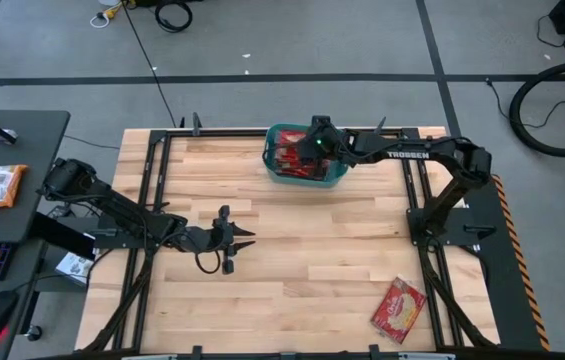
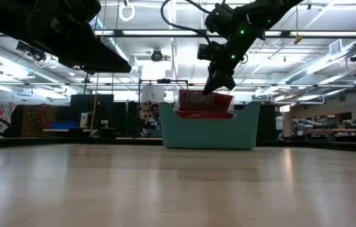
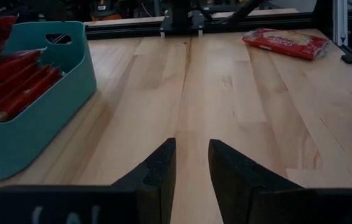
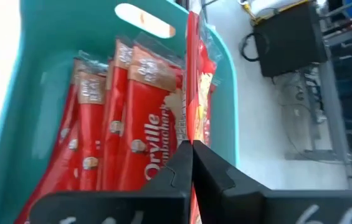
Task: Sort popcorn bags into baskets
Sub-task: Put the top red popcorn bag into the blue bin
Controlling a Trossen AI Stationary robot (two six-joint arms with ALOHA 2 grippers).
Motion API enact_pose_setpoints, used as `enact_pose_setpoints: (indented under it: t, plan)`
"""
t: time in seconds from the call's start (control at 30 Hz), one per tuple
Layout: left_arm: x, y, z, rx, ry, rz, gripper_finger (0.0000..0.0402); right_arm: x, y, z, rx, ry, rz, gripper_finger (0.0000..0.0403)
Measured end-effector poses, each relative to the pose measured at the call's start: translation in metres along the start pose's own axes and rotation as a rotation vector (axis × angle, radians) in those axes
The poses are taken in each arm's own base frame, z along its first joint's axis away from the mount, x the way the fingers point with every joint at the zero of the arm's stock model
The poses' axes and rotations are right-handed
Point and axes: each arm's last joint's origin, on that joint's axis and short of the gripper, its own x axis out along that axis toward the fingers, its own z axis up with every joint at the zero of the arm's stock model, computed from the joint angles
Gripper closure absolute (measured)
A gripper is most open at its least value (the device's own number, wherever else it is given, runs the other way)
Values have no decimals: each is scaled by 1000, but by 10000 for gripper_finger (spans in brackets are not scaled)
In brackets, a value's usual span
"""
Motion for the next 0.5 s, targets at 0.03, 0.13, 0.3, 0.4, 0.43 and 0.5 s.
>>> enact_pose_setpoints:
  t: [0.03, 0.13, 0.3, 0.4, 0.43, 0.5]
  plan:
    - [0, 0, 0, 1, 1, 0, 301, 1, 0, -1, 4, -5, 12, 391]
    - [0, 0, 0, 0, 2, 0, 301, 3, -2, -4, 42, -13, 34, 389]
    - [0, 0, 0, -1, 2, 1, 301, 4, -5, -7, 103, 17, 3, 374]
    - [0, 0, 0, -1, 2, 1, 301, 4, -6, -8, 152, 16, 17, 355]
    - [0, 0, 0, -1, 2, 1, 301, 4, -5, -8, 175, 7, 29, 348]
    - [0, 0, 0, 0, 2, 0, 301, 4, -4, -8, 210, -7, 65, 334]
